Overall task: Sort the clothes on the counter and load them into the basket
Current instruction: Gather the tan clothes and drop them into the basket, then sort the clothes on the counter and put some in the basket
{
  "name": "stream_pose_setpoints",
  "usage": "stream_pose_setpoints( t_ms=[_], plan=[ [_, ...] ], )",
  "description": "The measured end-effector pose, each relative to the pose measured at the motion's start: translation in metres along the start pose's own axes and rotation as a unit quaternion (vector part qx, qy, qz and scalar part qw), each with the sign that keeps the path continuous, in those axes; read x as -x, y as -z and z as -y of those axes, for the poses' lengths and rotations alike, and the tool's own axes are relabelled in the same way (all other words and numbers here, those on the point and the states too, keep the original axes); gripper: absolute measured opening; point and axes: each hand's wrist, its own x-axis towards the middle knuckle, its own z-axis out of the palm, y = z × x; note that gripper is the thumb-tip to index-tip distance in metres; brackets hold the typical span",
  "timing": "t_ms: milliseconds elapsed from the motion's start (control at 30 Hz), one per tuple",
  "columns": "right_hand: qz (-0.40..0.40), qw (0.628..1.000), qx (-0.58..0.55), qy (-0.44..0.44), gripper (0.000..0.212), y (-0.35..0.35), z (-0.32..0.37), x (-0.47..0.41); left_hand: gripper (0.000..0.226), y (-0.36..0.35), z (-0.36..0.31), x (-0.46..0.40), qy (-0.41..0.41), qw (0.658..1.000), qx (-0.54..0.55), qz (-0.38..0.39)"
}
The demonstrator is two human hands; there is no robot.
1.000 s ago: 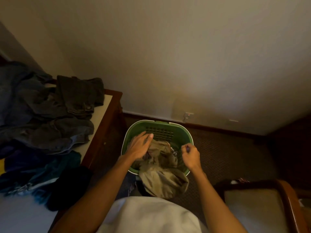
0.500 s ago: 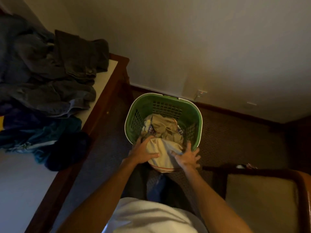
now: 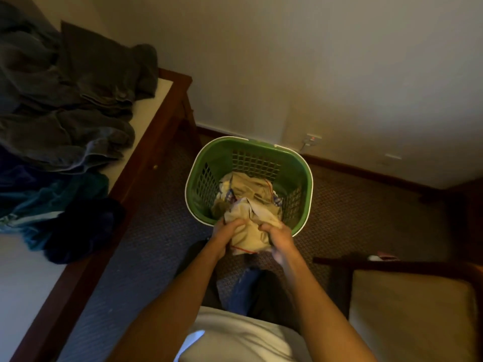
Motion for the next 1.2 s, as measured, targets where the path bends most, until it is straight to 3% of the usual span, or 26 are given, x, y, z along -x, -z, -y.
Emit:
stream_pose_setpoints(
  t_ms=[233, 367, 500, 600, 833, 967, 1033, 1133, 1200],
  plan=[
    [-0.004, 0.974, 0.046, 0.222, 0.040, -0.040, 0.153, 0.074, 0.017, -0.016, -0.146, 0.073, -0.139, 0.990, 0.009, 0.034],
    [-0.020, 0.938, 0.101, 0.331, 0.042, -0.047, 0.195, 0.095, 0.036, -0.016, -0.197, 0.089, -0.188, 0.978, -0.034, 0.085],
    [-0.056, 0.932, 0.216, 0.285, 0.074, -0.049, 0.166, 0.072, 0.070, -0.001, -0.189, 0.080, -0.185, 0.962, -0.193, 0.060],
    [-0.068, 0.946, 0.202, 0.243, 0.080, -0.046, 0.134, 0.065, 0.099, 0.026, -0.169, 0.069, -0.166, 0.939, -0.300, -0.020],
    [-0.027, 0.946, 0.246, 0.208, 0.059, -0.081, 0.114, 0.065, 0.095, 0.093, -0.157, 0.072, -0.171, 0.940, -0.291, -0.047],
    [0.048, 0.928, 0.290, 0.229, 0.041, -0.138, 0.110, 0.070, 0.084, 0.135, -0.159, 0.091, -0.211, 0.937, -0.259, -0.104],
    [0.095, 0.918, 0.306, 0.233, 0.043, -0.175, 0.107, 0.081, 0.071, 0.164, -0.157, 0.102, -0.234, 0.929, -0.247, -0.147],
    [0.143, 0.886, 0.359, 0.255, 0.042, -0.232, 0.095, 0.094, 0.068, 0.215, -0.151, 0.114, -0.246, 0.901, -0.261, -0.245],
    [0.183, 0.862, 0.391, 0.266, 0.037, -0.274, 0.084, 0.102, 0.078, 0.255, -0.137, 0.115, -0.235, 0.854, -0.335, -0.322]
  ],
)
